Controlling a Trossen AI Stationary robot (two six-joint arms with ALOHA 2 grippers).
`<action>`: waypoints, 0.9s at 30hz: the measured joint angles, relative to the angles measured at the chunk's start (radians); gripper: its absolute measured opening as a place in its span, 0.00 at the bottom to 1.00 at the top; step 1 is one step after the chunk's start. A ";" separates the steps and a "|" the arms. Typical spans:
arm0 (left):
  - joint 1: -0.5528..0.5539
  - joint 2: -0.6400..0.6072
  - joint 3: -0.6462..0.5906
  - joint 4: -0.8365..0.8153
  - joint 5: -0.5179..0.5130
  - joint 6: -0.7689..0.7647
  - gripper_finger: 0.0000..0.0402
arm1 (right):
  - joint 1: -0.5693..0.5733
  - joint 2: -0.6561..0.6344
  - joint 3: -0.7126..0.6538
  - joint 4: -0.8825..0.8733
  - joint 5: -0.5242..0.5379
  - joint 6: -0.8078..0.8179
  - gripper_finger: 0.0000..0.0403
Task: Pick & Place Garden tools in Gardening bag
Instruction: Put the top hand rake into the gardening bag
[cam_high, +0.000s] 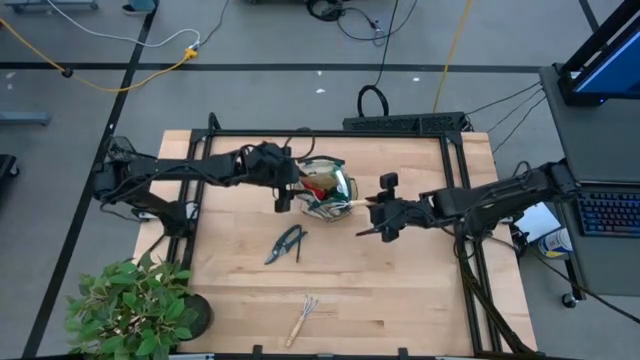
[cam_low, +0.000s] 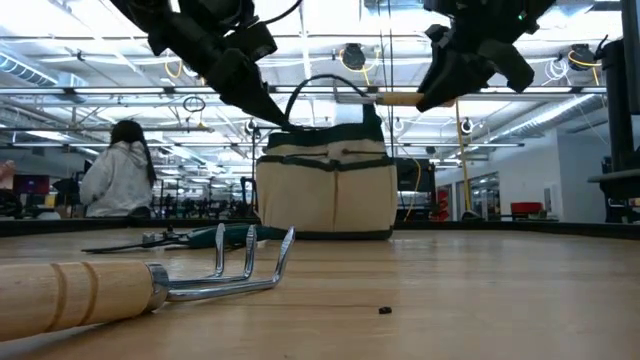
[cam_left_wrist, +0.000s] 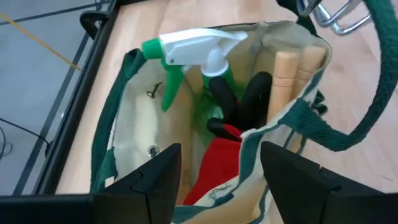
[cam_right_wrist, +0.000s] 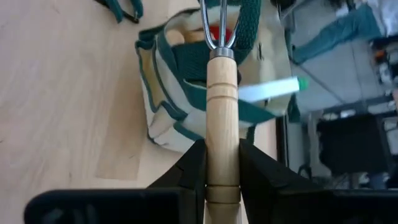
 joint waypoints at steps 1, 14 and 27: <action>0.000 0.000 0.000 0.003 0.000 -0.002 0.56 | 0.000 0.004 0.000 -0.011 0.000 0.017 0.14; -0.049 0.000 0.000 0.099 0.058 -0.028 0.56 | 0.015 0.005 0.000 -0.075 -0.199 0.109 0.14; -0.050 0.000 0.000 0.100 0.042 -0.075 0.56 | 0.122 0.005 0.000 -0.039 -0.217 0.220 0.14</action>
